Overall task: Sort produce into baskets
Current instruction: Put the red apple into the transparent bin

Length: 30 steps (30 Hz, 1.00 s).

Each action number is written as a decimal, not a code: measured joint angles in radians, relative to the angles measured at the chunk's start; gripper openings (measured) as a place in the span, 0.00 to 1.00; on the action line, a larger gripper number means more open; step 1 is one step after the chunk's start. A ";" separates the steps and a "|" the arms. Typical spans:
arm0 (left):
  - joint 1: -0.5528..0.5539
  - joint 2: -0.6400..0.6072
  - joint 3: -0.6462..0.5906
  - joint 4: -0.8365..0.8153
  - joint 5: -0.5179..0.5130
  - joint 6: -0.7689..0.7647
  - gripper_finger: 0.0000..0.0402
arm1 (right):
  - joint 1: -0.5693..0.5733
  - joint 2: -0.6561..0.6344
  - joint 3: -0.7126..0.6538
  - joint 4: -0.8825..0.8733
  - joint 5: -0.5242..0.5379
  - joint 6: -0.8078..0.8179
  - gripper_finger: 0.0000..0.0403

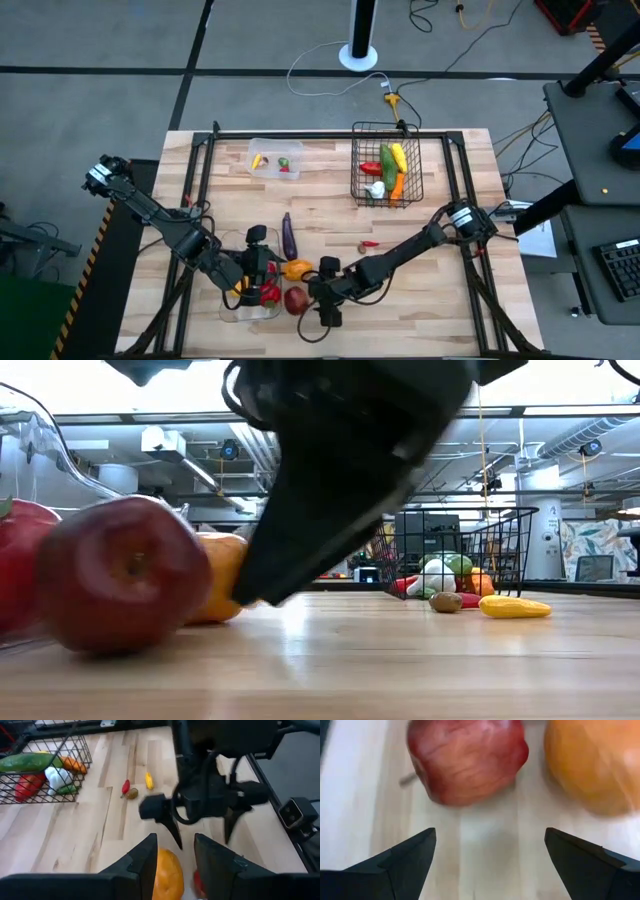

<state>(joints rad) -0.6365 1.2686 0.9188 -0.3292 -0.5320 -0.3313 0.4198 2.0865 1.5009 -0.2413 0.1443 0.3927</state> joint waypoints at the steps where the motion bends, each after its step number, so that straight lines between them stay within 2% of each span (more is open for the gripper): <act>1: 0.000 0.000 0.000 -0.004 0.017 -0.002 0.28 | 0.000 -0.005 0.000 -0.031 -0.004 0.001 0.91; 6: -0.008 0.000 0.000 -0.009 0.154 -0.033 0.28 | 0.001 -0.052 0.000 -0.140 -0.006 0.016 0.91; 10: -0.022 0.000 0.000 -0.008 0.156 -0.045 0.28 | 0.010 -0.084 0.000 -0.161 -0.006 0.026 0.91; 14: -0.028 0.000 0.000 -0.007 0.157 -0.045 0.28 | 0.019 -0.128 0.001 -0.218 -0.011 0.101 0.91; 19: -0.033 0.032 0.000 0.045 0.158 0.010 0.29 | 0.055 -0.198 0.001 -0.371 -0.015 0.177 0.91; 24: -0.037 0.125 0.018 0.117 0.176 0.100 0.37 | 0.104 -0.263 0.000 -0.444 -0.012 0.276 0.91; 27: -0.038 0.184 0.077 0.034 0.179 0.104 0.43 | 0.138 -0.289 -0.001 -0.433 0.032 0.300 0.91; 30: -0.040 0.250 0.153 -0.085 0.178 0.107 0.49 | 0.169 -0.299 -0.001 -0.419 0.127 0.326 0.91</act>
<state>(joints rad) -0.6760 1.5190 1.0715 -0.4137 -0.3542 -0.2246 0.5887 1.7878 1.5002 -0.6606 0.2708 0.7184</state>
